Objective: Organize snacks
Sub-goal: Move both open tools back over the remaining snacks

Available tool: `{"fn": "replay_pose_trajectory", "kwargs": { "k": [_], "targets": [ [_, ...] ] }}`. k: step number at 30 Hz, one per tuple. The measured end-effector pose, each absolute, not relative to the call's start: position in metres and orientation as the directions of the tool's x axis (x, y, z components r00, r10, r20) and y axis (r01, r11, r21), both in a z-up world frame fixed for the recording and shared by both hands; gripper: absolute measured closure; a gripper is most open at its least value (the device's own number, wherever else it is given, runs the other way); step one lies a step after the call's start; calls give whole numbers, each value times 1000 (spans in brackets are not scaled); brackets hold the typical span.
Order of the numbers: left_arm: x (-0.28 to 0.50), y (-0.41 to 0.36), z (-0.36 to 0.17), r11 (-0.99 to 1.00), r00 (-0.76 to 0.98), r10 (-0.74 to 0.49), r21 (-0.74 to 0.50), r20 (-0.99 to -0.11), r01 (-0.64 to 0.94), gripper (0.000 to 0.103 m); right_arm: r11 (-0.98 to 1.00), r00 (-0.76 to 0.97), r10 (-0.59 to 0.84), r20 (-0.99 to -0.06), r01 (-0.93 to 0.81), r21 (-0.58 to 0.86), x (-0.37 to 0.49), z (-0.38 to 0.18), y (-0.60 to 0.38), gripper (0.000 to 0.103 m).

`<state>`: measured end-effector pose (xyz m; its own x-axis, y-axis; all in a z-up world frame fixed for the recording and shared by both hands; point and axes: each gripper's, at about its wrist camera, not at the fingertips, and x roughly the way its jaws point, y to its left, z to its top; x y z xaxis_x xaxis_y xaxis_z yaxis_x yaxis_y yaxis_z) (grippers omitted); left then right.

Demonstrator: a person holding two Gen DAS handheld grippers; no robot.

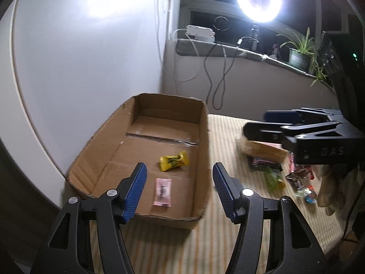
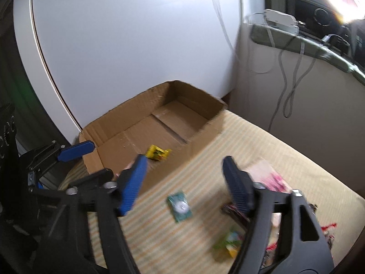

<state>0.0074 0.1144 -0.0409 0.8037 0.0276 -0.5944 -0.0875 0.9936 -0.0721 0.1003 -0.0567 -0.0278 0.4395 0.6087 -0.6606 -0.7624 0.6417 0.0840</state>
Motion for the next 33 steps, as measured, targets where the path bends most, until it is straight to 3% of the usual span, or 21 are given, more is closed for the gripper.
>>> {"fn": "replay_pose_trajectory", "kwargs": {
  "k": [22, 24, 27, 33],
  "targets": [
    [24, 19, -57, 987, 748, -158, -108, -645, 115, 44, 783, 471, 483, -738, -609, 124, 88, -67, -233, 27],
    [26, 13, -62, 985, 735, -171, -112, -657, 129, 47, 777, 450, 484, -751, -616, 132, 83, -76, -235, 28],
    [32, 6, -71, 982, 710, -185, -113, -680, 148, 55, 760, 418, 484, -769, -637, 133, 75, -89, -233, 38],
    [43, -11, -86, 976, 664, -206, -101, -719, 194, 69, 728, 378, 497, -781, -672, 137, 63, -105, -226, 40]
  ]
}}
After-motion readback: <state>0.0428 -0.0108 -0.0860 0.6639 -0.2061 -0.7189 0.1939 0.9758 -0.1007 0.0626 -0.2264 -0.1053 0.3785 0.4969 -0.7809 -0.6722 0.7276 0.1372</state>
